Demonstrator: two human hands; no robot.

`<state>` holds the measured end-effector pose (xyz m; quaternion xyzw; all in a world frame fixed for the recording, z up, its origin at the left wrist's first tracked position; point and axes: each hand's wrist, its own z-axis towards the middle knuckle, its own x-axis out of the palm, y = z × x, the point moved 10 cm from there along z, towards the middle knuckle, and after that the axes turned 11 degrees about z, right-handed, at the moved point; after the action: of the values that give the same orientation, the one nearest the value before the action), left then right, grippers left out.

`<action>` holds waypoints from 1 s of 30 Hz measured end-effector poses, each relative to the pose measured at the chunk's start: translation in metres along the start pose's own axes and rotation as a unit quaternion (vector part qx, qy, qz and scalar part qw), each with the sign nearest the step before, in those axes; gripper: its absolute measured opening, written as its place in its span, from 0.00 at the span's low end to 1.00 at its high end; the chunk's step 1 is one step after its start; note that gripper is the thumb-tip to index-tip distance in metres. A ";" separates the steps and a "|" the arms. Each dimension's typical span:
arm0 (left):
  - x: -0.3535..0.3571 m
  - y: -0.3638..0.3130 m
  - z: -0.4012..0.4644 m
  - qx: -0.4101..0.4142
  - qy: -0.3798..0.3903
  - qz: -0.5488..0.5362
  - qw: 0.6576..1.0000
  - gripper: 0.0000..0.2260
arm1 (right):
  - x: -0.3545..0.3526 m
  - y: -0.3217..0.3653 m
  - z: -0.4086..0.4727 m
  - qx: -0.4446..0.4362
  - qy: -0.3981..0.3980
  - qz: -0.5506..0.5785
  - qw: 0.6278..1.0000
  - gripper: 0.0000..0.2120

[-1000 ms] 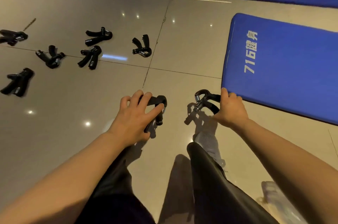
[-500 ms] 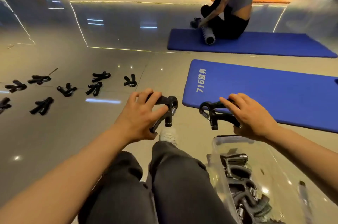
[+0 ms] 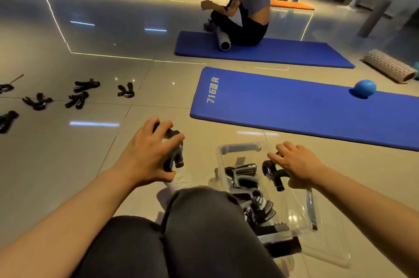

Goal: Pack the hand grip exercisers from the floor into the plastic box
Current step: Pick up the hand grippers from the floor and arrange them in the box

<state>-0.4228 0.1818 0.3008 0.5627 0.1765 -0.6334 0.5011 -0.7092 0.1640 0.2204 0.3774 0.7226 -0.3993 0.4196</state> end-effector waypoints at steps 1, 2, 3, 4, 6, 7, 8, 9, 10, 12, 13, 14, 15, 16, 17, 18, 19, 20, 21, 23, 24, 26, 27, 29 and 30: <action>0.002 -0.004 0.000 0.006 0.003 0.000 1.000 0.41 | 0.010 -0.002 -0.001 0.005 0.004 0.013 1.000 0.38; 0.004 -0.009 0.002 0.015 0.005 0.005 1.000 0.40 | 0.020 -0.003 -0.001 0.010 0.008 0.028 1.000 0.38; 0.004 -0.014 0.005 0.023 0.007 0.011 1.000 0.39 | 0.029 -0.004 -0.001 0.015 0.013 0.041 0.999 0.38; 0.006 -0.019 0.009 0.027 0.009 0.012 1.000 0.38 | 0.039 -0.004 -0.002 0.019 0.021 0.052 0.998 0.38; 0.014 -0.029 0.018 0.026 0.019 -0.004 0.999 0.38 | 0.060 -0.003 0.000 0.024 0.030 0.071 0.997 0.38; 0.017 -0.035 0.023 0.027 0.019 -0.021 0.999 0.38 | 0.069 -0.001 0.001 0.023 0.031 0.078 0.996 0.38; 0.019 -0.042 0.028 0.033 0.013 -0.038 0.999 0.38 | 0.077 0.000 0.002 0.022 0.031 0.085 0.996 0.38; 0.020 -0.051 0.033 0.044 0.005 -0.053 0.998 0.38 | 0.083 0.000 0.003 0.021 0.031 0.094 0.995 0.38; 0.021 -0.060 0.038 0.059 -0.004 -0.065 0.996 0.38 | 0.088 -0.001 0.005 0.021 0.033 0.106 0.994 0.39; 0.022 -0.077 0.049 0.082 -0.023 -0.087 0.993 0.37 | 0.094 -0.006 0.010 0.029 0.031 0.133 0.990 0.41; 0.025 -0.085 0.056 0.092 -0.031 -0.098 0.990 0.36 | 0.095 -0.010 0.014 0.038 0.025 0.148 0.988 0.42; 0.029 -0.094 0.062 0.103 -0.037 -0.110 0.988 0.34 | 0.097 -0.013 0.019 0.047 0.019 0.162 0.986 0.42; 0.037 -0.102 0.068 0.114 -0.041 -0.122 0.985 0.33 | 0.099 -0.016 0.024 0.051 0.011 0.172 0.984 0.42; 0.048 -0.109 0.072 0.121 -0.043 -0.133 0.983 0.32 | 0.100 -0.019 0.031 0.054 0.001 0.176 0.983 0.42; 0.063 -0.116 0.076 0.122 -0.042 -0.144 0.981 0.32 | 0.102 -0.021 0.038 0.055 -0.010 0.175 0.983 0.41; 0.079 -0.121 0.078 0.116 -0.037 -0.162 0.979 0.32 | 0.105 -0.022 0.045 0.055 -0.017 0.171 0.984 0.41; 0.098 -0.124 0.078 0.099 -0.030 -0.186 0.977 0.33 | 0.110 -0.021 0.053 0.051 -0.016 0.166 0.985 0.40; 0.117 -0.125 0.076 0.074 -0.018 -0.214 0.974 0.33 | 0.117 -0.016 0.060 0.042 -0.011 0.158 0.986 0.40; 0.137 -0.126 0.072 0.049 -0.003 -0.239 0.970 0.33 | 0.125 -0.008 0.067 0.027 -0.005 0.149 0.989 0.39; 0.169 -0.128 0.059 0.015 0.024 -0.270 0.962 0.33 | 0.140 0.019 0.077 -0.023 -0.012 0.134 0.991 0.38; 0.181 -0.129 0.052 0.001 0.036 -0.278 0.960 0.33 | 0.146 0.035 0.081 -0.050 -0.018 0.133 0.990 0.38; 0.198 -0.126 0.039 -0.034 0.055 -0.293 0.954 0.35 | 0.155 0.061 0.089 -0.083 -0.028 0.172 0.981 0.38; 0.204 -0.125 0.034 -0.054 0.063 -0.301 0.950 0.36 | 0.159 0.070 0.093 -0.087 -0.030 0.211 0.973 0.38; 0.214 -0.124 0.026 -0.087 0.084 -0.313 0.942 0.39 | 0.167 0.076 0.097 -0.073 -0.034 0.291 0.953 0.39; 0.218 -0.124 0.024 -0.100 0.096 -0.319 0.937 0.41 | 0.175 0.075 0.098 -0.061 -0.030 0.318 0.946 0.40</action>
<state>-0.5093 0.1222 0.0716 0.4815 0.4568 -0.6820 0.3072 -0.6762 0.1428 0.0100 0.5490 0.5752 -0.2109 0.5685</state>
